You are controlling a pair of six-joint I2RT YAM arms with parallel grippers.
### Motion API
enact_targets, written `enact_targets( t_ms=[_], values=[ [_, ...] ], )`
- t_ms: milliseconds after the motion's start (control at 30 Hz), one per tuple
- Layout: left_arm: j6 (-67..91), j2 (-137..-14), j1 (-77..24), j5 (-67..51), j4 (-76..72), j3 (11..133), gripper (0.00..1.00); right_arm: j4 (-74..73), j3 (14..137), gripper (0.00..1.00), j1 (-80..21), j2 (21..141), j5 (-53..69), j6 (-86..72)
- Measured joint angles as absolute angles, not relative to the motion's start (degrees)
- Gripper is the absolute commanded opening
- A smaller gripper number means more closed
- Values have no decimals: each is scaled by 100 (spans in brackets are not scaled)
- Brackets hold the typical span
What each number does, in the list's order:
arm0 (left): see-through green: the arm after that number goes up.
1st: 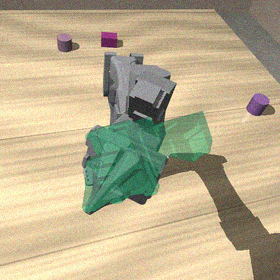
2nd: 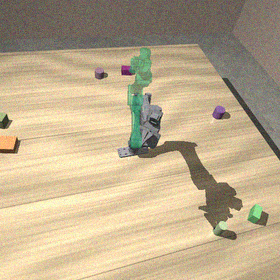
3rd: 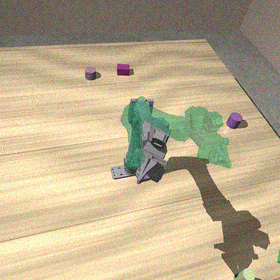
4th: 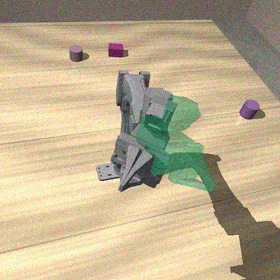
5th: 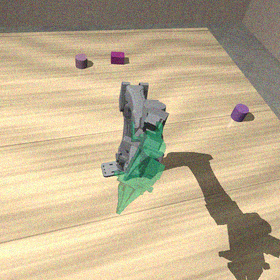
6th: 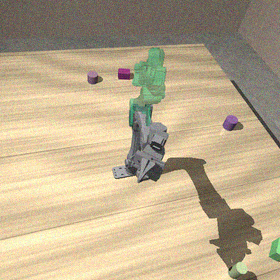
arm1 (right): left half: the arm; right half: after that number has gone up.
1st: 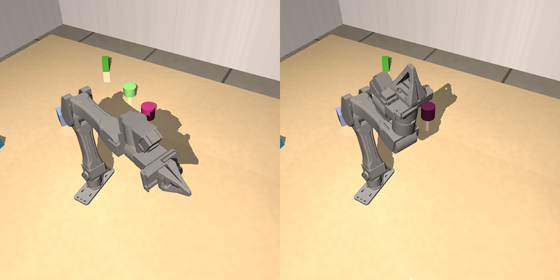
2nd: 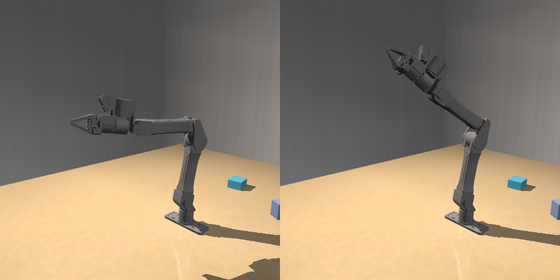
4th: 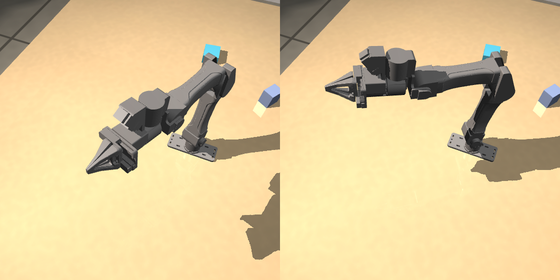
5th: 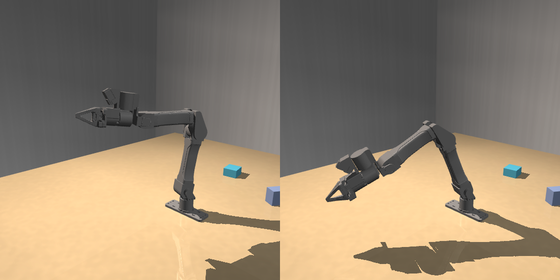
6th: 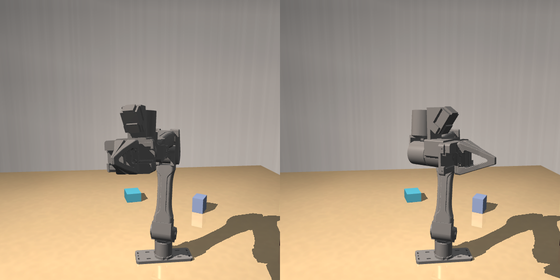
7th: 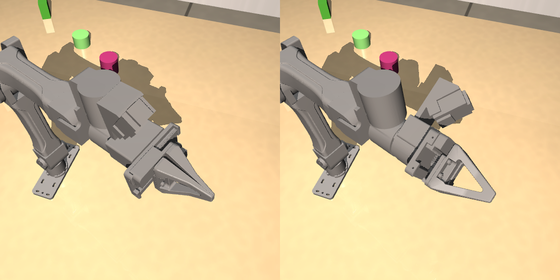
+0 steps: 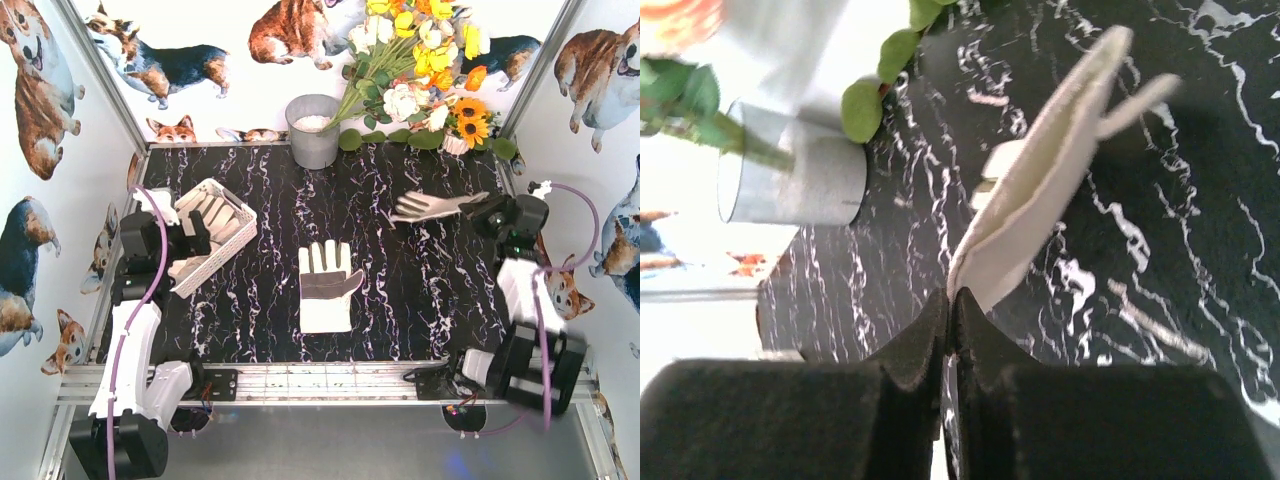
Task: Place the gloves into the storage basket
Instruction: Pick up the glove at the corner of the board.
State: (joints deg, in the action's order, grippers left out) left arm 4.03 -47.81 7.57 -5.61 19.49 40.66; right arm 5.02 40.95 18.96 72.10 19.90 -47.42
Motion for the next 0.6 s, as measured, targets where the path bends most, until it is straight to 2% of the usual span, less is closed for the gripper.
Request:
enact_targets(
  t_ms=[167, 267, 433, 600],
  values=[
    [585, -4783, 626, -1559, 1691, 4001, 100, -565, 3857, 0, 1496, 5581, 1938, -4307],
    [740, -4788, 213, -1800, 1562, 3959, 100, -1162, 3859, 0, 993, 4917, 1929, -4088],
    [1020, -4814, -1675, -1520, 1293, 3922, 100, -1890, 3931, 0, 298, 4530, 1999, -3966],
    [1280, -5227, -3356, -727, 1170, 4235, 100, -2523, 4584, 0, -309, 4856, 2200, -3857]
  ],
)
